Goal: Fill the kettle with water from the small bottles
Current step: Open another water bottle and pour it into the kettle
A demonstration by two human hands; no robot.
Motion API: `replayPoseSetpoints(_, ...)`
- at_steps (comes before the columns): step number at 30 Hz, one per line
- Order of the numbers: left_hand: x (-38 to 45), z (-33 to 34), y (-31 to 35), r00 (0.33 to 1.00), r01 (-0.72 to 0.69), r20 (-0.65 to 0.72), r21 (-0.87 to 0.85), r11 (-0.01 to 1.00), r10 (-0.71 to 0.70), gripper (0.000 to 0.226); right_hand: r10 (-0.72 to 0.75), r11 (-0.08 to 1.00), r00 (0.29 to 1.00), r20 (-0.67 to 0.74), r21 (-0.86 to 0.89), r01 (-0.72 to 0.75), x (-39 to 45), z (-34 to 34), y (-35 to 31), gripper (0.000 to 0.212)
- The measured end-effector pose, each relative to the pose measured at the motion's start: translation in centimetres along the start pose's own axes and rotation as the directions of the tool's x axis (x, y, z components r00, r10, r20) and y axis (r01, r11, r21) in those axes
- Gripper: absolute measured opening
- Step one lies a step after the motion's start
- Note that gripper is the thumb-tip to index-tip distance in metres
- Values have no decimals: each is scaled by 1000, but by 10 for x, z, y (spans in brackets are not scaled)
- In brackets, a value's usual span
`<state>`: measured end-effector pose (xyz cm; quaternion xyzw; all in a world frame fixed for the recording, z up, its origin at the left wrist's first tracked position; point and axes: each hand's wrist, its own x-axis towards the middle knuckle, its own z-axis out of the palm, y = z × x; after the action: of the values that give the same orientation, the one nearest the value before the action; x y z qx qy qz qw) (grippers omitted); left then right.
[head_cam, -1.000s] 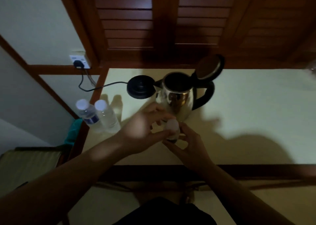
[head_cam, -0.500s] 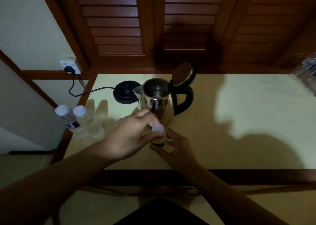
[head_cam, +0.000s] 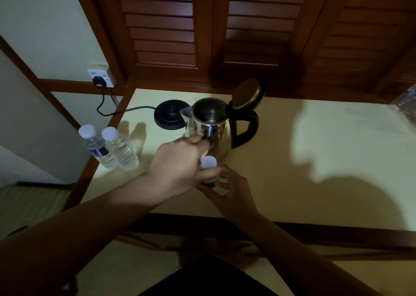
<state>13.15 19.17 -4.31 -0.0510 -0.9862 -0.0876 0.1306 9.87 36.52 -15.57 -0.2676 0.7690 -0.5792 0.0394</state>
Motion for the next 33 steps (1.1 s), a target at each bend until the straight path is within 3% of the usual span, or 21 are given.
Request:
replayPoseSetpoints(3, -4, -6, -15, 991, -80, 65, -435, 897, 120, 41, 0, 1000, 1000, -3, -6, 0, 1, -1, -1, 51)
replayPoseSetpoints(6, -7, -8, -31, 962, -173, 80, -566, 806, 263, 38, -2, 1000, 1000, -11, -9, 2, 1, 2, -2, 58)
replayPoseSetpoints(12, -6, -8, -36, 965, -185, 84, -453, 872, 248, 27, 8, 1000, 1000, -11, 18, -8, -1, 8, -6, 56)
replayPoseSetpoints(16, -3, -8, -34, 974, -183, 99, -200, 962, 206, 39, 18, 1000, 999, -29, -5, -18, 0, 10, -8, 52)
replayPoseSetpoints(20, -3, -8, -25, 981, -159, 107, -31, 987, 162, 51, 25, 999, 999, -31, -27, -25, 2, 13, -8, 43)
replayPoseSetpoints(23, -6, -10, -25, 987, -116, 93, -130, 985, 128, 47, 26, 1000, 999, -24, -14, -26, 4, 16, -9, 38)
replayPoseSetpoints(28, -21, 2, -50, 994, 105, 40, -447, 888, -97, 32, 18, 1000, 999, -50, -17, -19, 2, 18, -13, 58)
replayPoseSetpoints(31, -46, 29, -70, 990, 127, 112, -407, 905, -89, 22, 46, 999, 998, -42, -24, -47, 1, 18, -16, 59)
replayPoseSetpoints(33, -61, 50, -80, 980, 111, 194, -309, 945, -52, 31, 54, 998, 998, -22, -44, -55, 3, 17, -15, 61)
